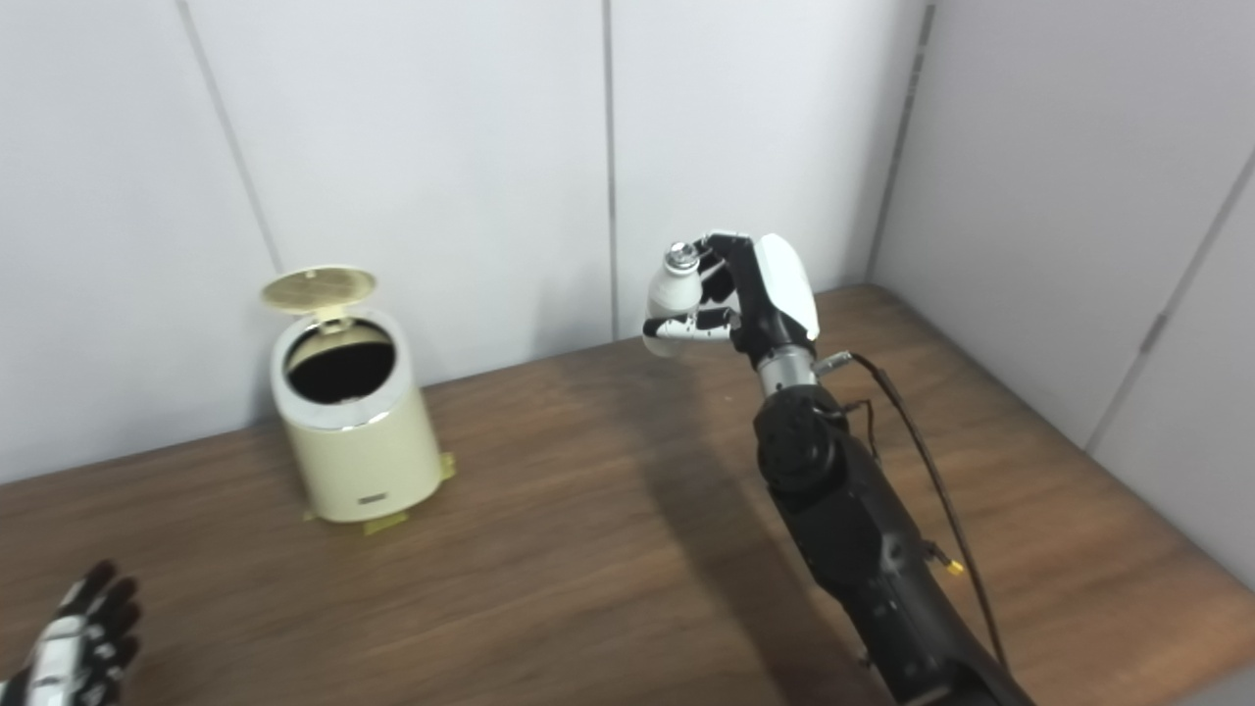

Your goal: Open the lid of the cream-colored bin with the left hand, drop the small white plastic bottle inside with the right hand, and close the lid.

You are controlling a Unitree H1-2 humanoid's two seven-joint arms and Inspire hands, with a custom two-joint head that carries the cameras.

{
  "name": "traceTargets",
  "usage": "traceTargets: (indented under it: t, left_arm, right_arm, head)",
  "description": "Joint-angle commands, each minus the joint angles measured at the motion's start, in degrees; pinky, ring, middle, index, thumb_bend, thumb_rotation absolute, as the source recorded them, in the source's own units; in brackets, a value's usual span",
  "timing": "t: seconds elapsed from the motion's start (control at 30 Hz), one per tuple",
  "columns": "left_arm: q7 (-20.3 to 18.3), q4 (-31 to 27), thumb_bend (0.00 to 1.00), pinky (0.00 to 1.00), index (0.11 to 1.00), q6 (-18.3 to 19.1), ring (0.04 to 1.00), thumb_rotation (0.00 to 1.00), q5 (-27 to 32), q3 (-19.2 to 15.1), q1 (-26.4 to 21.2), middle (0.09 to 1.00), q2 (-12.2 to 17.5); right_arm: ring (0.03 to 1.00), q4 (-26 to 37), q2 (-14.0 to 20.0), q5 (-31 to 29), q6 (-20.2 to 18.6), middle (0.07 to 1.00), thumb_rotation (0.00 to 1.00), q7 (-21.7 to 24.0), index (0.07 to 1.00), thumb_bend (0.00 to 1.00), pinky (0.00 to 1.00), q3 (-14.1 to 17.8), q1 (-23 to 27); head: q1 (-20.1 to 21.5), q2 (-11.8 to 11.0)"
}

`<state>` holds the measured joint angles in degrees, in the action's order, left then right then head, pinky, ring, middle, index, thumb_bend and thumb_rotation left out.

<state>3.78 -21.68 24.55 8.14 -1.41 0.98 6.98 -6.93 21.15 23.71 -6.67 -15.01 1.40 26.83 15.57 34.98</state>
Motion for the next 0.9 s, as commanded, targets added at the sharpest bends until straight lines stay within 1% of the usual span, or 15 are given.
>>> traceTargets:
  t: [0.0, 0.13, 0.23, 0.27, 0.33, 0.43, 0.5, 0.53, 0.6, 0.67, 0.77, 0.87]
  left_arm:
    - [-0.7, -0.1, 0.37, 1.0, 0.967, -4.3, 0.953, 0.92, -1.3, 0.3, -0.6, 0.93, -0.6]
    - [-1.4, 1.8, 0.39, 0.97, 0.946, -7.5, 0.925, 0.87, -2.3, 0.6, -0.1, 0.914, -1.3]
    - [-1.4, 3.6, 0.44, 0.94, 0.924, -9.2, 0.907, 0.82, -3.4, 0.7, 0.0, 0.9, -2.2]
    - [-1.4, 4.0, 0.47, 0.93, 0.918, -9.6, 0.904, 0.8, -3.6, 0.6, 0.0, 0.899, -2.5]
    - [-1.4, 4.7, 0.51, 0.92, 0.912, -10.2, 0.898, 0.78, -4.4, 0.9, 0.0, 0.894, -3.2]
    - [-1.5, 5.6, 0.55, 0.9, 0.909, -10.8, 0.89, 0.76, -5.3, 1.3, 0.0, 0.89, -4.2]
    - [-1.5, 6.0, 0.56, 0.89, 0.909, -11.1, 0.889, 0.76, -5.9, 1.4, 0.0, 0.887, -4.6]
    - [-1.4, 6.1, 0.55, 0.89, 0.908, -11.2, 0.888, 0.76, -6.2, 1.4, -0.1, 0.884, -4.8]
    - [-1.4, 6.4, 0.54, 0.89, 0.908, -11.5, 0.884, 0.75, -6.7, 1.4, -0.2, 0.878, -5.2]
    - [-1.4, 6.7, 0.56, 0.89, 0.909, -11.8, 0.881, 0.77, -7.2, 1.4, -0.3, 0.875, -5.5]
    - [-1.3, 7.1, 0.6, 0.9, 0.904, -11.9, 0.876, 0.79, -7.6, 1.5, -0.5, 0.87, -5.9]
    - [-1.5, 7.3, 0.61, 0.9, 0.907, -12.0, 0.878, 0.79, -7.9, 1.8, -0.7, 0.873, -6.3]
  right_arm:
    - [0.417, 4.4, 0.5, 0.0, 0.8, 0.499, 0.0, 1.0, 0.482, 0.52, 0.4, 0.2, 2.6]
    - [0.418, 9.7, -1.2, 1.0, 1.0, 0.494, 0.0, 3.1, 0.484, 0.52, 0.4, -1.2, 3.7]
    - [0.393, 12.4, -3.0, 1.1, 0.2, 0.497, 0.0, 4.8, 0.506, 0.52, 0.34, -2.1, 4.7]
    - [0.383, 13.1, -3.6, 0.8, -0.1, 0.49, 0.0, 5.3, 0.504, 0.52, 0.33, -2.3, 5.0]
    - [0.379, 14.6, -4.8, 0.9, -1.5, 0.489, 0.0, 6.8, 0.518, 0.52, 0.32, -2.9, 5.8]
    - [0.389, 16.0, -6.8, 1.0, -2.8, 0.486, 0.0, 8.8, 0.519, 0.52, 0.34, -4.2, 7.7]
    - [0.378, 16.1, -8.4, 1.0, -2.8, 0.491, 0.0, 9.6, 0.517, 0.52, 0.31, -5.3, 9.2]
    - [0.375, 15.6, -9.1, 0.9, -2.0, 0.492, 0.0, 9.8, 0.52, 0.52, 0.31, -5.8, 9.9]
    - [0.382, 13.9, -10.3, 0.2, 0.9, 0.492, 0.0, 9.5, 0.515, 0.52, 0.33, -6.5, 11.2]
    - [0.403, 12.2, -11.4, 0.9, 2.7, 0.496, 0.0, 8.9, 0.501, 0.52, 0.35, -7.4, 12.4]
    - [0.401, 10.7, -13.1, 1.3, 3.3, 0.5, 0.0, 8.7, 0.492, 0.52, 0.34, -8.0, 13.7]
    - [0.404, 9.3, -15.0, 1.3, 3.1, 0.503, 0.0, 8.9, 0.486, 0.52, 0.34, -8.7, 14.9]
  head:
    - [-0.9, 0.1]
    - [-4.4, -0.2]
    - [-7.0, -0.5]
    - [-7.0, -0.5]
    - [-9.5, -0.6]
    - [-10.6, -0.3]
    - [-11.1, -0.2]
    - [-11.6, -0.1]
    - [-12.1, -0.1]
    - [-12.7, -0.2]
    - [-13.1, -0.3]
    - [-13.5, -0.3]
